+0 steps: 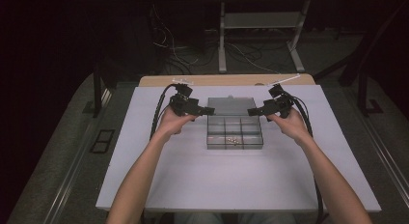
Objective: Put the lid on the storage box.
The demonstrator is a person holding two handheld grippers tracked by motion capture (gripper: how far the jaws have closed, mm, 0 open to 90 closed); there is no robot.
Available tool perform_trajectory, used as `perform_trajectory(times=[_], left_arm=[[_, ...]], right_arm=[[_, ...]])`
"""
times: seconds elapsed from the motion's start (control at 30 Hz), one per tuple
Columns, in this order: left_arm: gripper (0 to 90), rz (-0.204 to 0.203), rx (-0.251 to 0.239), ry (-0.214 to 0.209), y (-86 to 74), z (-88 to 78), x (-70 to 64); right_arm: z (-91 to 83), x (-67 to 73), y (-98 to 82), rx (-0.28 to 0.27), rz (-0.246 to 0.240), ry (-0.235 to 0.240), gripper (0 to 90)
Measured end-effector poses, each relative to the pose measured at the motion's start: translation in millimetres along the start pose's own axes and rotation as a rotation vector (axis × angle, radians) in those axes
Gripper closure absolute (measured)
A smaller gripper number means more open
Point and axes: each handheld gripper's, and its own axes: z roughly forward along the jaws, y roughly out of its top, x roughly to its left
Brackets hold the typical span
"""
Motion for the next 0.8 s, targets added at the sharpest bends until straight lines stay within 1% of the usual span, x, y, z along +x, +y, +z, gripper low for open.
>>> perform_trajectory(times=[0.07, 0.23, 0.3, 0.43, 0.6, 0.8], left_arm=[[0.0, -0.007, 0.005, 0.008, -1.8, 4.8, 5.0], [0.0, -0.042, 0.011, 0.012, -6.4, 16.6, 15.1], [0.0, -0.044, 0.012, 0.014, -7.5, 19.7, 19.3], [0.0, -0.08, -0.011, 0.022, -9.7, 25.9, 25.9], [0.0, -0.153, -0.053, 0.03, -12.7, 31.5, 33.0], [0.0, -0.202, -0.085, 0.046, -15.3, 36.5, 40.3]], right_arm=[[3.7, -4.0, -0.7, -0.001, 0.018, 0.003, 0.3], [10.0, -12.7, -2.5, 0.004, 0.047, 0.002, 0.3], [11.6, -15.7, -3.1, -0.003, 0.06, 0.002, 0.3], [14.5, -17.3, -3.8, -0.012, 0.066, -0.003, 0.3], [19.4, -18.7, -4.2, -0.028, 0.072, -0.006, 0.3], [24.6, -25.1, -5.3, -0.047, 0.1, -0.024, 0.3]])
